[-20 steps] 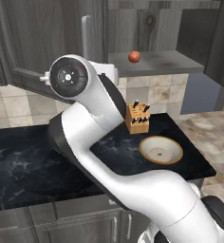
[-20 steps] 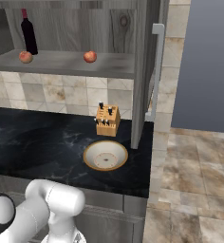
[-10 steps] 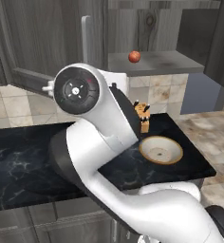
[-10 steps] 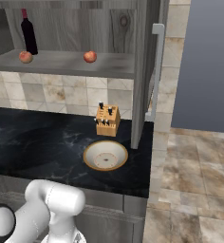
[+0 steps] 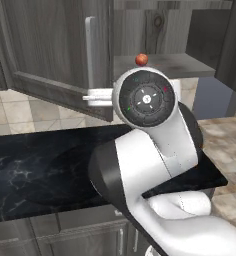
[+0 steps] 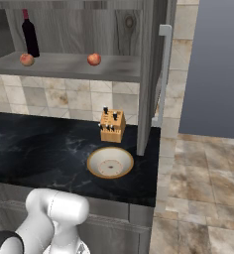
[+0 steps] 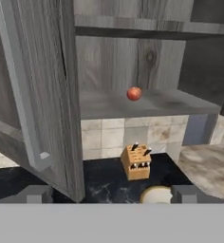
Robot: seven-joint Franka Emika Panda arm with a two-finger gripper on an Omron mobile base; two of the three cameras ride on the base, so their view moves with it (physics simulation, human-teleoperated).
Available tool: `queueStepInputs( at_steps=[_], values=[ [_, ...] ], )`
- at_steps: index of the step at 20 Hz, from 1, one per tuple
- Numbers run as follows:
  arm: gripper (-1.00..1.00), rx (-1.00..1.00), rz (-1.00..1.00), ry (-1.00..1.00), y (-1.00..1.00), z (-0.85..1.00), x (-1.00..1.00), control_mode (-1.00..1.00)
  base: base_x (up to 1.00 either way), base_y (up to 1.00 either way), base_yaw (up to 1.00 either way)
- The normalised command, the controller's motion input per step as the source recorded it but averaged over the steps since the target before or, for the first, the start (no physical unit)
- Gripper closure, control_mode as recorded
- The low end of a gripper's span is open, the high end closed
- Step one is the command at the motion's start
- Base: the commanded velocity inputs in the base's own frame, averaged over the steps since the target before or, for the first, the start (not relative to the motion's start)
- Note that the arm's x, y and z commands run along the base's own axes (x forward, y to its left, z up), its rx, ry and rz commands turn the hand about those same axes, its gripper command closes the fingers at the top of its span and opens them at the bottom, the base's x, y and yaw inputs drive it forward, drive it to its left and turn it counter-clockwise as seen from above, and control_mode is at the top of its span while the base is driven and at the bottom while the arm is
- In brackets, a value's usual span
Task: Open the cabinet. Pick the peach and peach from the cabinet and place them into the bowl. Then close the cabinet.
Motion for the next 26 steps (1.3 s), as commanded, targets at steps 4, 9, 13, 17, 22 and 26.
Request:
queueStepInputs(
  at_steps=[4, 9, 13, 17, 22, 26],
  values=[
    [-1.0, 0.07, 0.08, 0.02, -0.5, 0.0, 0.0, -1.0, 0.0, 0.0, 0.0],
    [-1.0, 0.26, 0.21, 0.21, -0.25, 0.0, 0.0, -1.0, 0.0, 0.0, 0.0],
    [-1.0, 0.33, 0.3, 0.23, -0.18, 0.0, 0.19, -1.0, 0.0, 0.0, 0.0],
    [-1.0, 0.32, 0.27, 0.18, -0.08, 0.0, 0.26, -1.0, 0.0, 0.0, 0.0],
    [-1.0, 0.25, 0.25, 0.06, -0.01, -0.15, 0.44, -1.0, 0.0, 0.0, 0.0],
    [-1.0, 0.19, 0.24, 0.0, 0.0, -0.41, 0.56, -1.0, 0.0, 0.0, 0.0]
  ],
)
